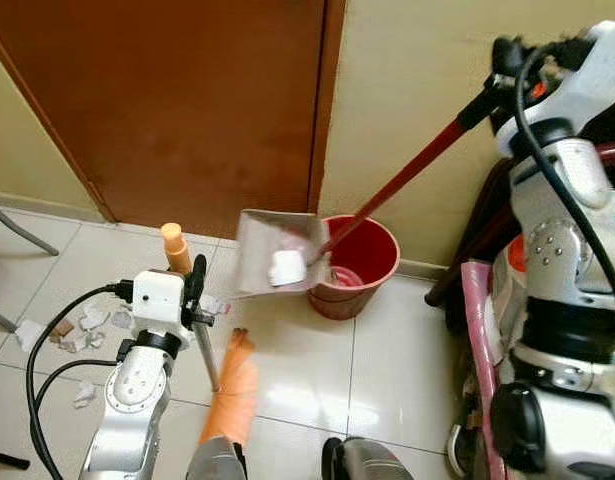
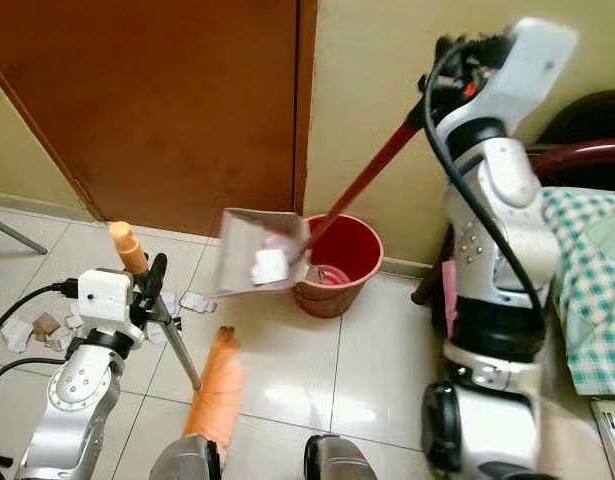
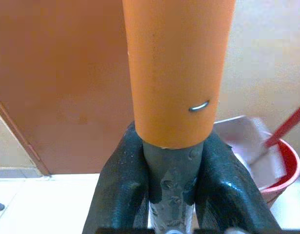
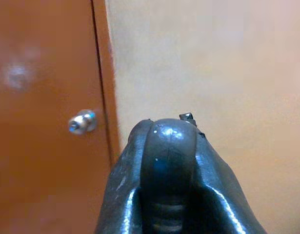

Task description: Sweep floor

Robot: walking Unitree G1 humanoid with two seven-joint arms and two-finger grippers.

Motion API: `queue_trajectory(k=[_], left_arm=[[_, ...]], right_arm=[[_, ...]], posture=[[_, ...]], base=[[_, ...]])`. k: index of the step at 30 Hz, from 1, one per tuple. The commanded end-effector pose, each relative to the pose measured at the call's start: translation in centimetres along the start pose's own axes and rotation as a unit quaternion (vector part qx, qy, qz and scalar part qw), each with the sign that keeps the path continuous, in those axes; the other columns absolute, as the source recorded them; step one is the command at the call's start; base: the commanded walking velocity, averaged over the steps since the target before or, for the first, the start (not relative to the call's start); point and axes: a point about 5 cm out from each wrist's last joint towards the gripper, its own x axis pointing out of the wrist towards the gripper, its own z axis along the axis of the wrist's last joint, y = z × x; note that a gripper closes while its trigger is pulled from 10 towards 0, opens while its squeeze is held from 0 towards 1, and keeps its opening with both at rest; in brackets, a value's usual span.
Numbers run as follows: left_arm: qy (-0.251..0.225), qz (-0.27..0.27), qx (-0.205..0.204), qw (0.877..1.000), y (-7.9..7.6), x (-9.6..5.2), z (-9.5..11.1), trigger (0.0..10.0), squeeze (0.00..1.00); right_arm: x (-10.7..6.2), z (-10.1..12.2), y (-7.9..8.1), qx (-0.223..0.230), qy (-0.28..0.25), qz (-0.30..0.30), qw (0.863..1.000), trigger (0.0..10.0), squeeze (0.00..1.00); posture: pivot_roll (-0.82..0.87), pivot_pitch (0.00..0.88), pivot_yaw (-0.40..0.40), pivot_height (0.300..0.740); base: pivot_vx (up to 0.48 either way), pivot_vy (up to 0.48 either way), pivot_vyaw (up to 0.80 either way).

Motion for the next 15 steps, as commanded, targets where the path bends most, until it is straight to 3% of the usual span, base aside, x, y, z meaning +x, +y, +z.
queue_trajectory(k=[1,5,10,15], left_arm=[[0.024,0.005,0.027,0.999,0.4,-0.4,-0.9,10.0,0.00],[0.023,0.003,0.028,0.999,0.4,-0.3,-0.8,10.0,0.00],[0.025,0.005,0.034,0.999,0.9,-0.4,-0.8,10.0,0.00],[0.017,0.004,0.041,0.999,1.0,-0.1,-0.3,10.0,0.00]], right_arm=[[0.6,2.5,0.2,-0.048,-0.068,0.007,0.997,10.0,0.00],[1.0,3.7,1.4,-0.124,-0.117,0.031,0.985,10.0,0.00],[1.3,4.0,3.6,-0.161,-0.152,0.063,0.973,10.0,0.00],[1.0,2.0,6.5,-0.213,-0.175,0.133,0.952,10.0,0.00]], posture=[[-0.04,0.086,-0.020,0.740],[-0.03,0.091,-0.016,0.740],[-0.03,0.092,-0.016,0.740],[0.01,0.089,-0.010,0.740]], base=[[0.000,0.000,0.00],[0.000,0.000,0.00],[0.000,0.000,0.00],[0.000,0.000,0.00]])
